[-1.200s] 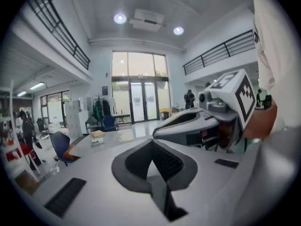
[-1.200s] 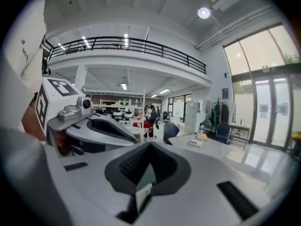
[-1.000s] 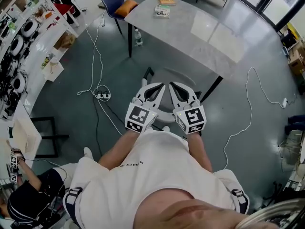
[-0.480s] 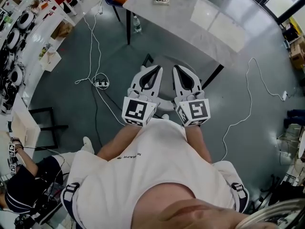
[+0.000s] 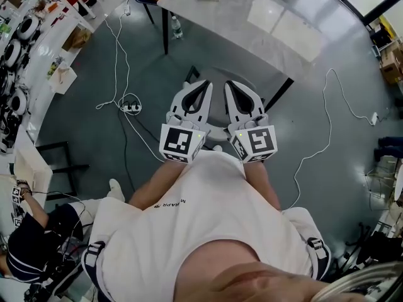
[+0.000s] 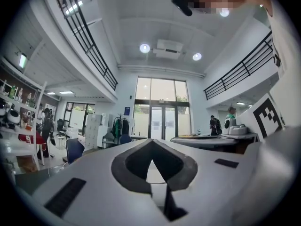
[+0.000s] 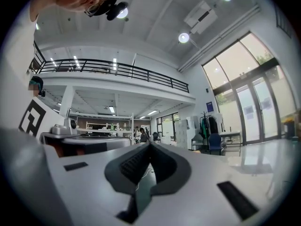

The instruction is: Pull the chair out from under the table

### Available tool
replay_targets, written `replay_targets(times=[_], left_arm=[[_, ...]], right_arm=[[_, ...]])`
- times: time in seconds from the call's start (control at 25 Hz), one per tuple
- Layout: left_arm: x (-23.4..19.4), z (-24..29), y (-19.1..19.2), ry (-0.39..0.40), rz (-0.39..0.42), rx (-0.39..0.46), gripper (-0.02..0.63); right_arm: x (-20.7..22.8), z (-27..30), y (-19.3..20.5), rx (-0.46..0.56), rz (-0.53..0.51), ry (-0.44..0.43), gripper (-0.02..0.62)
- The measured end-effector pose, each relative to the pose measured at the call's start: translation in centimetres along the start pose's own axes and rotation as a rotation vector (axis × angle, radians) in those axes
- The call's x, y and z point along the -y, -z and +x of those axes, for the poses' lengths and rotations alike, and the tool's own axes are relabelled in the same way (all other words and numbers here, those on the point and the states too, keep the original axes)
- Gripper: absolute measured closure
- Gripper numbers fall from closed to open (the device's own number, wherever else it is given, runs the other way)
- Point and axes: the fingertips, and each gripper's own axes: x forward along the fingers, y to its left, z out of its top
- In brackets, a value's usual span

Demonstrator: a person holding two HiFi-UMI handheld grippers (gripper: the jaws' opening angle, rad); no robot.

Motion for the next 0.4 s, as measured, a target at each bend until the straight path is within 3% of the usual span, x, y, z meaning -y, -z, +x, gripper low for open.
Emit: replay_targets(times=[0.4], left_arm=[[-0.1,-0.3,-1.2,0.007,0.006,0.015,0.601]], right_arm=[[-0.7,0.1,-1.0,0.008,0.000,-0.010,0.581]])
